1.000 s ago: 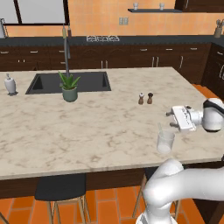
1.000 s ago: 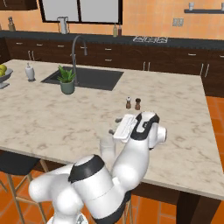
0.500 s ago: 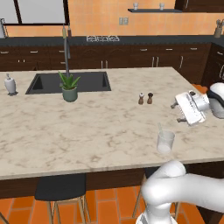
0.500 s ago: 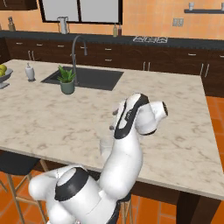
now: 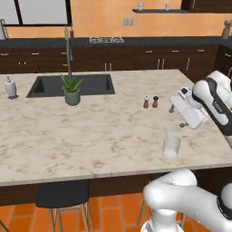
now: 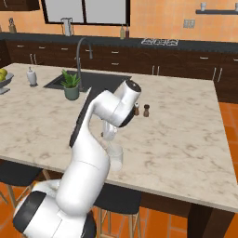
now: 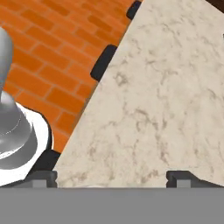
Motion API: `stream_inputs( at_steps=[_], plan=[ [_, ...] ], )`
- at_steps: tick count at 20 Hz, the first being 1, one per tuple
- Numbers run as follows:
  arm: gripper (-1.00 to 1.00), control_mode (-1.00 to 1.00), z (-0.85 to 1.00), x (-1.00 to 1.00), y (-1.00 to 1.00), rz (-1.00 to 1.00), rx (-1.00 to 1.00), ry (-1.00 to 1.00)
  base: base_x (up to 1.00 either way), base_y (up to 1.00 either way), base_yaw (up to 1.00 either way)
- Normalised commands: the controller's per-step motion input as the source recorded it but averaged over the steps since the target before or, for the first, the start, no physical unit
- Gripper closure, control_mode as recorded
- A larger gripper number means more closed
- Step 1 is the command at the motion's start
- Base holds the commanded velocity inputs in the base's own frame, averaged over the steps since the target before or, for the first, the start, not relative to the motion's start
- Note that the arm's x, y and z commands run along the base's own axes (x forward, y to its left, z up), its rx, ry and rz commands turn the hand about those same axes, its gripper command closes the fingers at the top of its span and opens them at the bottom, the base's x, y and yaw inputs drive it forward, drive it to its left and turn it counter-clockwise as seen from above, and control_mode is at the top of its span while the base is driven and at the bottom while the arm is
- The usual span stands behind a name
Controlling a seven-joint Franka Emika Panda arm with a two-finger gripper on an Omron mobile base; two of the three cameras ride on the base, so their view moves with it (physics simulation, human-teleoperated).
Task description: Take a straw from the drawer in front and place it inside the glass cup on the dining counter.
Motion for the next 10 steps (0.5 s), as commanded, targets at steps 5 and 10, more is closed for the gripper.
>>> stream_inputs(
  at_steps=[5,10],
  plan=[
    [-1.00,-1.00,0.13,-0.29,0.72,-0.02,-0.38,0.00,0.00,0.00,0.00],
    [-1.00,-1.00,0.00,-0.28,0.71,-0.02,-0.32,0.04,0.00,0.00,0.00]
  ],
)
